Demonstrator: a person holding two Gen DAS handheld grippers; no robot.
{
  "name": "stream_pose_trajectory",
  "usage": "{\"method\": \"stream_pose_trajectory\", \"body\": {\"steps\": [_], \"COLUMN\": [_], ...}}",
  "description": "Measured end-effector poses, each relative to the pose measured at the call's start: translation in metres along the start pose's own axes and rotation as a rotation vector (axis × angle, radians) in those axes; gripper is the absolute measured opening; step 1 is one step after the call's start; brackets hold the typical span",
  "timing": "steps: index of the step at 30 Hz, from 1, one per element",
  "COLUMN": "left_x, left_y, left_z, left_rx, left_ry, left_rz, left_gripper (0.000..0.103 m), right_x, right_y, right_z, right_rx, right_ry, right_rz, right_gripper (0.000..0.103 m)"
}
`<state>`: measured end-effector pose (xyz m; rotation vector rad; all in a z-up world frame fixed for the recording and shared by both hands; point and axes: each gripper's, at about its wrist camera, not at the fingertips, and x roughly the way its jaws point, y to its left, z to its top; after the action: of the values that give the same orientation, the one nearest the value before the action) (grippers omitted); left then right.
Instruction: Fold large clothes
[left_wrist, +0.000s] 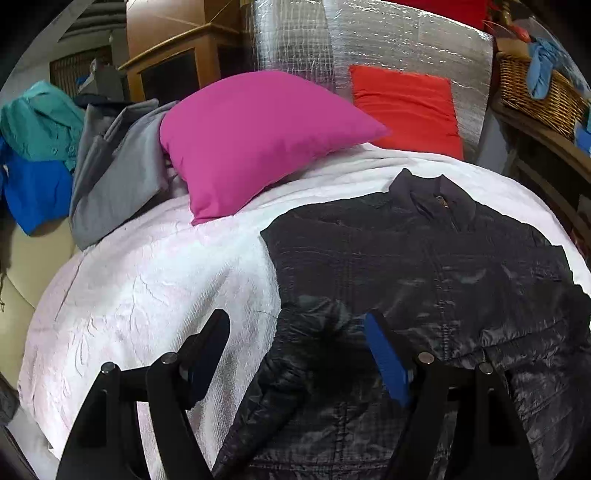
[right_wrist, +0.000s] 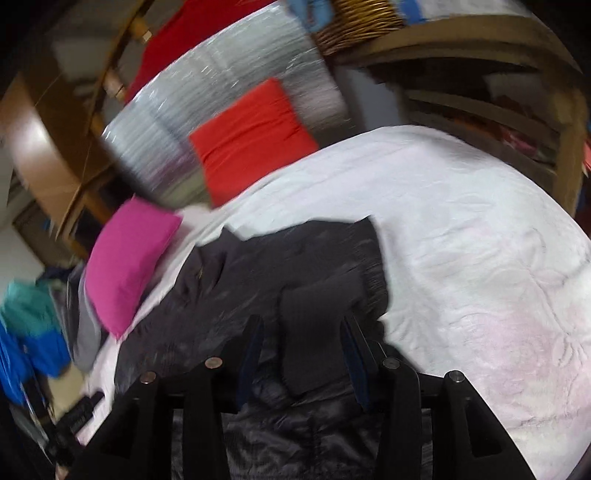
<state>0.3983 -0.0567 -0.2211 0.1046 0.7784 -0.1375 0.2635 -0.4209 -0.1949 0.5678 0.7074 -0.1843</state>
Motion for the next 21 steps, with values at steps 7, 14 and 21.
{"method": "stream_pose_trajectory", "body": {"steps": [7, 14, 21], "left_x": [-0.009, -0.01, -0.008], "left_y": [-0.008, -0.011, -0.015], "left_z": [0.002, 0.001, 0.001], "left_rx": [0.027, 0.045, 0.056], "left_ry": [-0.052, -0.061, -0.058], "left_rz": [0.027, 0.044, 0.056], "left_gripper": [0.076, 0.076, 0.076], "right_x": [0.051, 0.042, 0.041], "right_y": [0.0, 0.003, 0.02], "right_z": [-0.015, -0.013, -0.011], "right_rx": [0.007, 0.015, -0.023], "right_ry": [0.193, 0.142, 0.103], "right_rz": [-0.069, -0.019, 0.031], "right_gripper": [0.043, 0.046, 0.046]}}
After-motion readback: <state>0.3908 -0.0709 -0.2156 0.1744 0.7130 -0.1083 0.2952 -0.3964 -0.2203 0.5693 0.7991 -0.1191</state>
